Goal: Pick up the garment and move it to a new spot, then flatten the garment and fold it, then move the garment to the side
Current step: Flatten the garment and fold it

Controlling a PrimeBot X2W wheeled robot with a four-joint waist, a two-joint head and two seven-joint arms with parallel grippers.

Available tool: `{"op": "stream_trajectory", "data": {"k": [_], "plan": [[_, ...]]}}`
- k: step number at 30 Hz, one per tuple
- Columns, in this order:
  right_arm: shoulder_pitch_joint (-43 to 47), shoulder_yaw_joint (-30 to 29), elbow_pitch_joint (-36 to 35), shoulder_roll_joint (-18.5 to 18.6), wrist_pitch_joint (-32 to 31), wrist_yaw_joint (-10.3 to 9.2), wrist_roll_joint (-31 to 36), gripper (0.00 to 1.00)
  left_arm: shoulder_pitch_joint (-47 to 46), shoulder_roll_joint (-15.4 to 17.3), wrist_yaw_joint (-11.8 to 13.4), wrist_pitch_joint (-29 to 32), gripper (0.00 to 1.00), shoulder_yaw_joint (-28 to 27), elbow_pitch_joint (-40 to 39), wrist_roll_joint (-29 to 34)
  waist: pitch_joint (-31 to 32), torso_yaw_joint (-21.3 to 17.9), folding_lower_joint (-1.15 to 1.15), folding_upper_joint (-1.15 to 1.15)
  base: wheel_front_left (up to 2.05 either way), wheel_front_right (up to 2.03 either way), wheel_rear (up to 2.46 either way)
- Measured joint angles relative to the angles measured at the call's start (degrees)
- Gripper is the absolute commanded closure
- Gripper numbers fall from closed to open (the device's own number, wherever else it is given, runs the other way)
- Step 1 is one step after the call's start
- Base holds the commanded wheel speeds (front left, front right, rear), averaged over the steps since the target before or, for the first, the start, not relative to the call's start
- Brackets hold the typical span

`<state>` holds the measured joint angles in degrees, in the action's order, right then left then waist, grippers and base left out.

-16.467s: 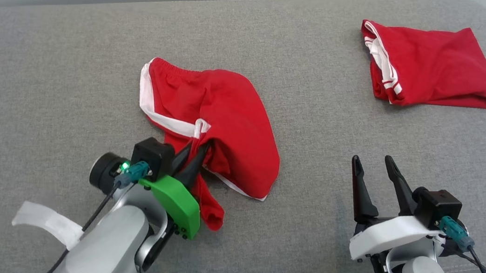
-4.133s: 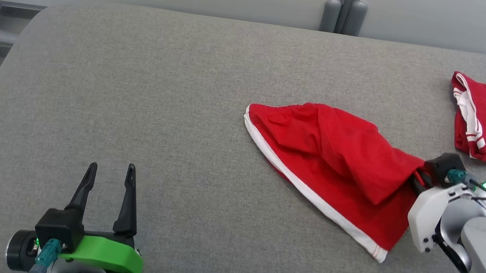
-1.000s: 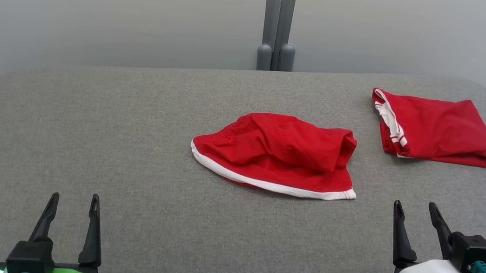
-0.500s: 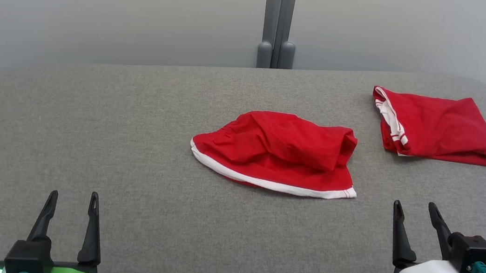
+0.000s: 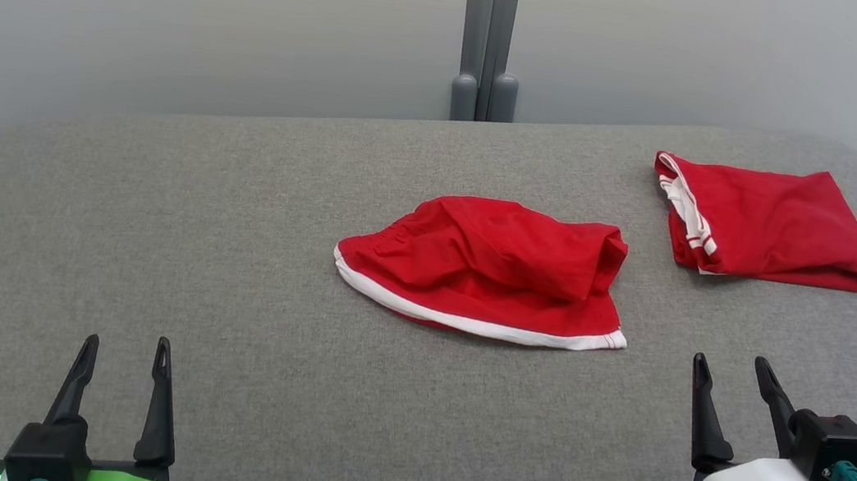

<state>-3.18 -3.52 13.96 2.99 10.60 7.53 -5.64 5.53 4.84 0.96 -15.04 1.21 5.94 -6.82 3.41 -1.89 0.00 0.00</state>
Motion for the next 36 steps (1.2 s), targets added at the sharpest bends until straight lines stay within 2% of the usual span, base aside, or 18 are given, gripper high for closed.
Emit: {"op": "stream_trajectory", "data": {"k": [10,18,26,30,36], "plan": [[0.2,-0.1,0.0,0.0,-0.2,0.00,0.0,0.00,0.0,-0.1,0.0,0.0,0.00,-0.2,0.0,0.3,-0.2,0.0,0.00,0.00,0.00,0.00,0.00],[-0.9,1.5,3.2,-0.1,-2.3,0.00,-0.7,0.00,-2.7,0.4,-2.9,0.0,0.00,1.1,1.3,-0.2,-0.9,-0.5,0.00,0.00,0.00,0.00,0.00],[-7.1,4.8,9.5,-0.1,-2.0,0.00,-1.0,0.00,-10.2,3.4,-6.5,0.2,0.00,5.1,5.9,0.5,-3.0,-1.7,0.00,0.00,0.00,0.00,0.00],[-11.3,6.5,13.5,-0.2,-1.1,0.00,-1.3,0.00,-15.3,5.5,-7.8,0.9,0.00,7.6,9.6,-1.2,-4.8,-2.5,0.00,0.00,0.00,0.00,0.00],[-19.6,9.0,21.3,-0.2,0.5,0.00,-1.1,0.00,-25.6,11.6,-8.3,3.7,0.00,16.9,15.7,-7.6,-8.9,-3.8,0.00,0.00,0.00,0.00,0.00]]}}
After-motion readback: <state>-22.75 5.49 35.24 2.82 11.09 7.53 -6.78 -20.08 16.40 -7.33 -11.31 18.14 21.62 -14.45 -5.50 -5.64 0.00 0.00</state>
